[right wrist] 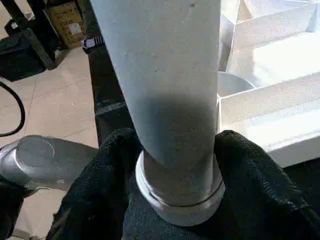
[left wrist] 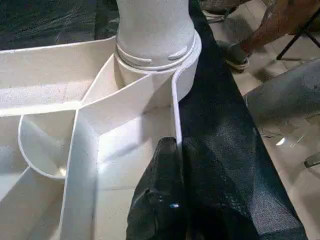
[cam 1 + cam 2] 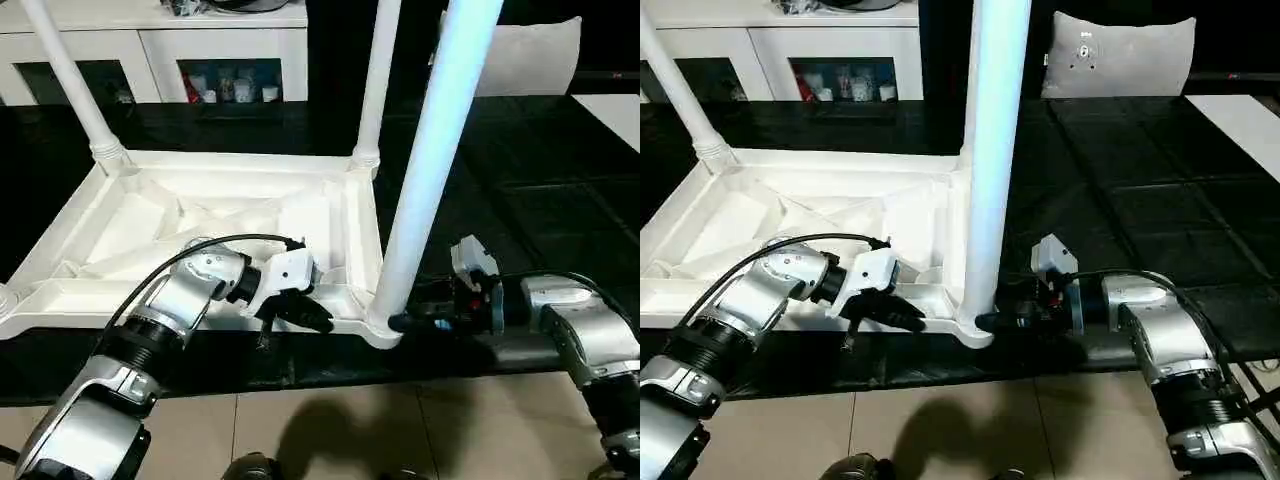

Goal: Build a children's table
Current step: Rotate leg to tighten

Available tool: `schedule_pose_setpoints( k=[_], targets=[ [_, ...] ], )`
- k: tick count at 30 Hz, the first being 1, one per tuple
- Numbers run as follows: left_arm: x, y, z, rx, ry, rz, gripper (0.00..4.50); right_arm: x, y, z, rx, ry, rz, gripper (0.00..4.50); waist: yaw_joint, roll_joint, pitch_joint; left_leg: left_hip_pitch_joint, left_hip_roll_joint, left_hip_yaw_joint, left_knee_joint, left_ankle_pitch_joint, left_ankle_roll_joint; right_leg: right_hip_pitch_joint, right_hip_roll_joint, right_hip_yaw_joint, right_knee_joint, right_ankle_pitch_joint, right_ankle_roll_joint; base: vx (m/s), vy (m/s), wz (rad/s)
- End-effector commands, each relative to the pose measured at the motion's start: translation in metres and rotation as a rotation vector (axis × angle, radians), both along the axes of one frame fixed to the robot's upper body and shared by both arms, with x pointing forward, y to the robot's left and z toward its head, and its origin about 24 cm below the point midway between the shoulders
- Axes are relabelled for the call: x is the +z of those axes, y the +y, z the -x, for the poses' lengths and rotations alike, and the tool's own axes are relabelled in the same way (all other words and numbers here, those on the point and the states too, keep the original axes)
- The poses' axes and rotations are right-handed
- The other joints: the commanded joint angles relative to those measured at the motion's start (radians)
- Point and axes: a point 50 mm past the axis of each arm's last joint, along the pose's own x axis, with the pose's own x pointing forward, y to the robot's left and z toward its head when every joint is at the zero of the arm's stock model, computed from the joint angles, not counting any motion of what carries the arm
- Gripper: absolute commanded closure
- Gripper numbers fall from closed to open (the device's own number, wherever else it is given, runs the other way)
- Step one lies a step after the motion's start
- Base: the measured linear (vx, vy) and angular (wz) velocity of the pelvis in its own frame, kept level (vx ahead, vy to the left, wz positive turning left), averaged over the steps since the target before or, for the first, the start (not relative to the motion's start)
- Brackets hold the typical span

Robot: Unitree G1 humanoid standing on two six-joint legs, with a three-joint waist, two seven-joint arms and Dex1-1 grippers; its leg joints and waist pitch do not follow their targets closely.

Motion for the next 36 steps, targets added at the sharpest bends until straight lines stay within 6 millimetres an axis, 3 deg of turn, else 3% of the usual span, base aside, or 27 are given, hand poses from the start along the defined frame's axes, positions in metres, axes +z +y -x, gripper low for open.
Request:
schedule_pose_setpoints(
  k=[1, 3, 11, 15, 20, 22, 25, 29, 31, 33, 36],
  targets=[
    [0.015, -0.011, -0.003, -0.081, -0.059, 0.017, 4.5, 0.003, 0.003, -0.002, 0.017, -0.018, -0.002, 2.13, -0.004, -0.006, -0.081, 0.034, 0.057, -0.025, -0.072, -0.257, 0.036, 0.044, -0.054, 0.031, -0.072, -0.244, -0.246, 0.0, 0.0, 0.0],
    [0.015, -0.012, -0.003, -0.079, -0.057, 0.017, 4.5, 0.003, 0.004, -0.002, 0.024, -0.012, -0.008, 2.43, -0.003, -0.008, -0.08, 0.035, 0.057, -0.025, -0.072, -0.26, 0.035, 0.044, -0.054, 0.031, -0.072, -0.245, -0.245, 0.0, 0.0, 0.0],
    [0.013, -0.017, -0.004, -0.03, -0.035, 0.044, 4.5, 0.002, 0.011, 0.004, 0.032, 0.016, -0.054, 2.59, -0.001, -0.009, -0.081, 0.035, 0.057, -0.024, -0.071, -0.245, 0.042, 0.044, -0.054, 0.032, -0.072, -0.244, -0.242, 0.0, 0.0, 0.0],
    [0.013, -0.031, -0.011, 0.105, -0.043, 0.08, 4.5, -0.001, 0.017, 0.0, -0.099, 0.006, -0.035, 2.59, -0.001, -0.009, -0.078, 0.036, 0.056, -0.026, -0.073, -0.269, 0.027, 0.042, -0.056, 0.032, -0.078, -0.297, -0.229, 0.0, 0.0, 0.0],
    [0.016, -0.056, -0.022, 0.292, -0.04, 0.146, 4.5, -0.001, 0.034, -0.02, -0.392, -0.014, -0.052, 2.59, -0.023, -0.012, -0.074, 0.034, 0.048, -0.032, -0.077, -0.297, -0.006, 0.039, -0.054, 0.03, -0.089, -0.392, -0.187, 0.0, 0.0, 0.0],
    [0.017, -0.062, -0.024, 0.333, -0.042, 0.155, 4.5, -0.001, 0.038, -0.023, -0.444, -0.014, -0.046, 2.59, -0.034, -0.014, -0.076, 0.029, 0.046, -0.036, -0.079, -0.302, -0.007, 0.045, -0.056, 0.027, -0.092, -0.399, -0.172, 0.0, 0.0, 0.0],
    [0.018, -0.078, -0.031, 0.45, -0.058, 0.182, 4.5, -0.004, 0.05, -0.032, -0.601, -0.026, -0.021, 2.59, -0.053, -0.016, -0.078, 0.026, 0.041, -0.031, -0.073, -0.266, 0.005, 0.042, -0.051, 0.029, -0.089, -0.336, -0.187, 0.0, 0.0, 0.0],
    [0.021, -0.091, -0.036, 0.552, -0.08, 0.216, 4.5, -0.003, 0.062, -0.04, -0.754, -0.044, -0.049, 2.59, -0.06, -0.017, -0.083, 0.021, 0.038, -0.028, -0.068, -0.221, 0.032, 0.047, -0.051, 0.029, -0.089, -0.286, -0.191, 0.0, 0.0, 0.0],
    [0.022, -0.096, -0.035, 0.559, -0.081, 0.226, 4.5, 0.001, 0.062, -0.045, -0.82, -0.07, -0.091, 1.91, -0.059, -0.015, -0.089, 0.02, 0.039, -0.027, -0.065, -0.175, 0.054, 0.05, -0.05, 0.029, -0.081, -0.204, -0.208, 0.0, 0.0, 0.0],
    [0.021, -0.095, -0.034, 0.551, -0.091, 0.208, 4.5, 0.005, 0.059, -0.048, -0.878, -0.104, -0.109, 1.88, -0.059, -0.007, -0.09, 0.02, 0.04, -0.027, -0.064, -0.146, 0.07, 0.049, -0.048, 0.028, -0.075, -0.14, -0.227, 0.0, 0.0, 0.0],
    [0.018, -0.085, -0.036, 0.542, -0.117, 0.188, 4.5, 0.006, 0.056, -0.045, -0.842, -0.116, -0.108, 1.47, -0.058, -0.001, -0.089, 0.021, 0.04, -0.026, -0.063, -0.142, 0.086, 0.053, -0.047, 0.027, -0.073, -0.099, -0.244, 0.0, 0.0, 0.0]
  ],
)
